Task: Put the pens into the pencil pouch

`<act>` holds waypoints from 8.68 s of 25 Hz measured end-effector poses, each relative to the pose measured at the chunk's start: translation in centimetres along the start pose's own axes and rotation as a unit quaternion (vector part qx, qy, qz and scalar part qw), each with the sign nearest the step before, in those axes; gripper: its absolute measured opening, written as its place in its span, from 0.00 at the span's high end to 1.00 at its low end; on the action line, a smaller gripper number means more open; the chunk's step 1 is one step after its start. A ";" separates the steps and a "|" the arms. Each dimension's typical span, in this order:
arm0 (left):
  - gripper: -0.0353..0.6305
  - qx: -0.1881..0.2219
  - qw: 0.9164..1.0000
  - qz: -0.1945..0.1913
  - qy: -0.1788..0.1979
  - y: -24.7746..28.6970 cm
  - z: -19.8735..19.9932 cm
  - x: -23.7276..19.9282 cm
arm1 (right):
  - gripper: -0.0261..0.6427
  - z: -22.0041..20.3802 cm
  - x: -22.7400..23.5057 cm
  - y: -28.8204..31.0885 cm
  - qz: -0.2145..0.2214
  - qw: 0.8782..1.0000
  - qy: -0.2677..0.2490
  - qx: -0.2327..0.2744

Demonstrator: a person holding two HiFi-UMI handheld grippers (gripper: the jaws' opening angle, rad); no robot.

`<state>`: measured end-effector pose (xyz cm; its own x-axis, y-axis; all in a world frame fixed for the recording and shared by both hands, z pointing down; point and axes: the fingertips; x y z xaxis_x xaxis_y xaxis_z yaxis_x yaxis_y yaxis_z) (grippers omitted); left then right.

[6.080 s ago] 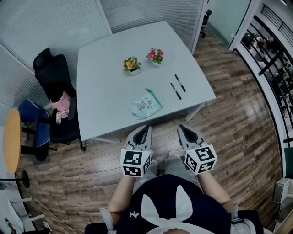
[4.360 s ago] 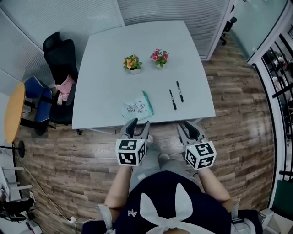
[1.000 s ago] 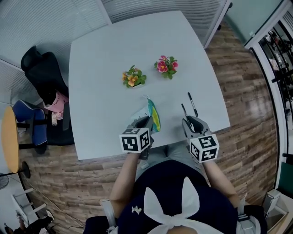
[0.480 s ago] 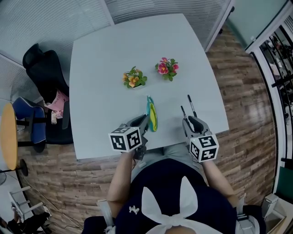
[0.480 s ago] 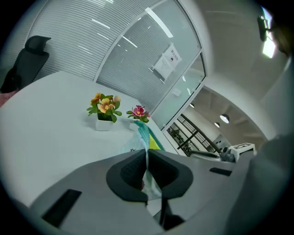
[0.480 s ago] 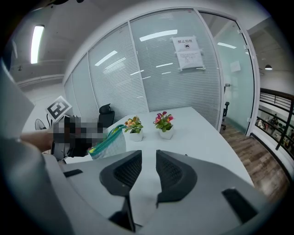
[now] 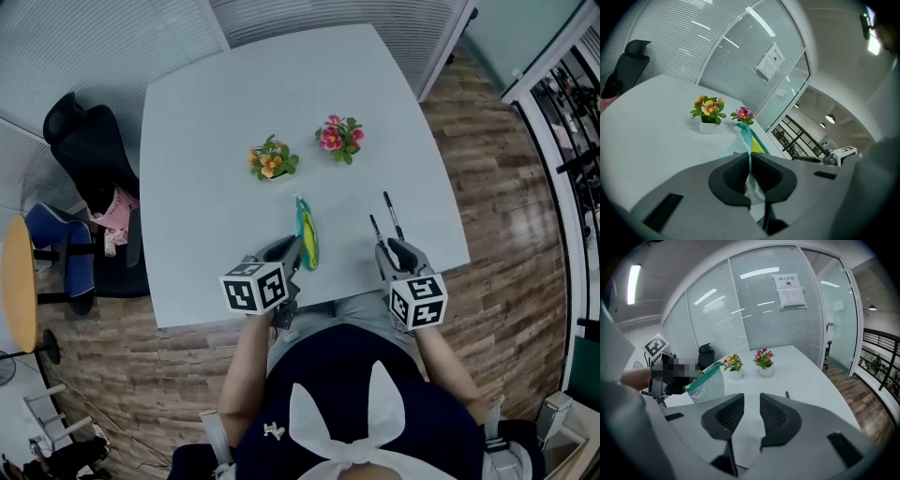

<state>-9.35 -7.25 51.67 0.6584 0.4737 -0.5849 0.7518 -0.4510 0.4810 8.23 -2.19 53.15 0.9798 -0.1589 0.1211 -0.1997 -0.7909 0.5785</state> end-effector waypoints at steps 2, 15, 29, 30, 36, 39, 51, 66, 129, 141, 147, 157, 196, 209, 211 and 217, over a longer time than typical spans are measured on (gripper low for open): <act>0.90 -0.001 1.000 0.000 0.004 0.1 0.0 0.0 | 0.79 -0.7 0.3 0.3 -0.004 1.000 -0.002 -0.007; 0.90 -0.003 1.000 -0.011 0.000 0.5 0.2 0.2 | 0.78 -6.6 2.4 2.7 -0.024 0.996 0.010 -0.087; 0.90 -0.007 1.000 -0.022 0.000 1.1 0.4 0.6 | 0.76 -12.8 4.3 4.2 -0.051 0.984 -0.017 -0.169; 0.90 -0.007 1.000 -0.021 0.001 1.1 0.4 0.6 | 0.76 -13.0 4.4 4.2 -0.053 0.984 -0.016 -0.171; 0.90 -0.008 1.000 -0.022 0.001 1.3 0.4 0.6 | 0.78 -13.9 5.0 4.7 -0.060 0.981 -0.021 -0.181; 0.90 -0.008 1.000 -0.020 0.000 1.4 0.5 0.5 | 0.81 -13.9 5.2 4.7 -0.063 0.981 -0.025 -0.183; 0.90 -0.004 1.000 -0.021 -0.001 1.3 0.4 0.5 | 0.86 -11.7 5.3 3.8 -0.063 0.985 -0.032 -0.155; 0.90 0.005 1.000 -0.015 -0.002 0.6 0.4 0.4 | 0.87 -4.5 3.9 2.2 -0.044 0.996 -0.025 -0.071; 0.90 0.018 1.000 0.016 -0.004 0.8 1.5 -1.0 | 0.87 12.8 -9.7 -4.0 0.175 0.977 -0.111 0.048; 0.90 0.017 1.000 0.014 0.001 0.9 1.4 -0.8 | 0.87 10.6 -10.8 -3.0 0.163 0.972 -0.170 0.003; 0.90 0.017 1.000 0.014 0.001 0.7 1.6 -0.8 | 0.87 10.4 -11.2 -2.7 0.163 0.970 -0.179 -0.004; 0.90 0.010 1.000 0.019 0.017 0.7 1.6 -0.6 | 0.87 10.0 -12.3 -2.3 0.162 0.965 -0.203 -0.018; 0.90 0.016 1.000 0.018 0.005 -0.4 1.0 -0.7 | 0.87 7.3 -15.4 1.4 0.180 0.950 -0.249 -0.060; 0.90 0.016 1.000 0.017 0.001 -0.4 1.1 -0.7 | 0.87 5.4 -15.7 3.2 0.181 0.941 -0.277 -0.072; 0.90 0.016 1.000 0.017 0.000 -0.3 1.1 -0.8 | 0.87 5.1 -15.8 3.4 0.182 0.940 -0.277 -0.074; 0.90 0.016 1.000 0.015 -0.003 -0.4 1.1 -0.9 | 0.87 4.5 -16.1 4.0 0.186 0.938 -0.284 -0.077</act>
<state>-10.32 -8.34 51.24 0.6801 0.4550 -0.5748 0.7303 -0.4890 0.4770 -8.37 -5.50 49.86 0.6776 -0.7305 -0.0851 -0.4842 -0.5302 0.6960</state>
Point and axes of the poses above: the fingertips, and each gripper's own axes: y forward along the fingers, x to its right, z out of its top, and after that the axes turned 6 degrees about -z, right-handed
